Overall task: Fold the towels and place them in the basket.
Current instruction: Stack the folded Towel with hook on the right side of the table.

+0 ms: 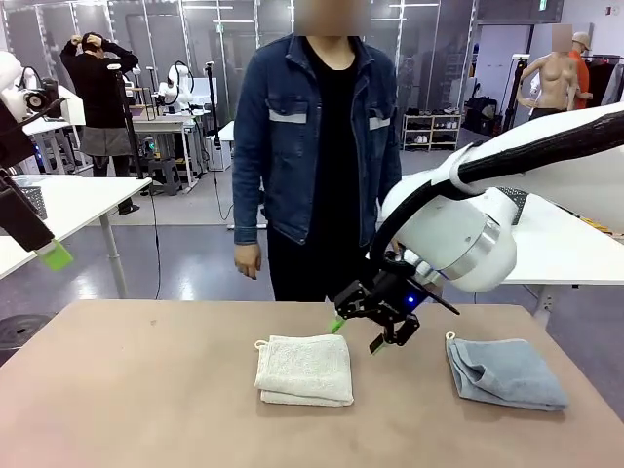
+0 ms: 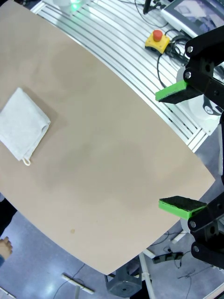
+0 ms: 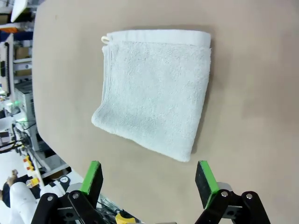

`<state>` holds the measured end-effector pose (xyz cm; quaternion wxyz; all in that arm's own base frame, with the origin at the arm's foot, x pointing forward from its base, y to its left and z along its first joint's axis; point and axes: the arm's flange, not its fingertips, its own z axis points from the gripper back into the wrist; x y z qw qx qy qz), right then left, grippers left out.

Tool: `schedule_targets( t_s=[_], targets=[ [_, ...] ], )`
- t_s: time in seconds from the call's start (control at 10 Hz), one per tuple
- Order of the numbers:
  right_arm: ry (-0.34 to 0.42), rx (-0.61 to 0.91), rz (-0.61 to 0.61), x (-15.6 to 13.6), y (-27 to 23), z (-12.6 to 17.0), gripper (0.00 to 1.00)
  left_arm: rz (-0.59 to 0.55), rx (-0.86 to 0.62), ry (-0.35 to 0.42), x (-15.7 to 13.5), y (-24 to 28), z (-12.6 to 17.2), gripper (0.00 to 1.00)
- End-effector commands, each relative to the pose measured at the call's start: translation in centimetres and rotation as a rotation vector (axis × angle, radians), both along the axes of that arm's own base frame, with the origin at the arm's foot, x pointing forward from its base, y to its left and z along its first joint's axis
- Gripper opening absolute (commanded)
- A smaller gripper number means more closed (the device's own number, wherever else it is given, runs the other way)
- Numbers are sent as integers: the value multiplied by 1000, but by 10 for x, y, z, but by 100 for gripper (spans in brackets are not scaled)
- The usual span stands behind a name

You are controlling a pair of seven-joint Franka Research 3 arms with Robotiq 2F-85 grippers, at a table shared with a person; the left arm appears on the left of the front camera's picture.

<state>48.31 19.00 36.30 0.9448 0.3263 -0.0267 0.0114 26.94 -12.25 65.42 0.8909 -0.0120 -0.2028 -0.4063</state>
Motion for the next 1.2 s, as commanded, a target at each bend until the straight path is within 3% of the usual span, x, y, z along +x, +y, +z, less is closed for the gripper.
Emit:
schedule_targets(
  t_s=[0.0,0.5,1.1],
  targets=[
    [-5,101,34,18,-9,-22,100,0,-3,-18,0,0,-2,100],
    [-17,165,6,44,-7,-76,100,0,-3,-18,0,0,-2,100],
    [46,190,3,52,3,-97,100,0,-3,-18,0,0,-2,100]
  ],
)
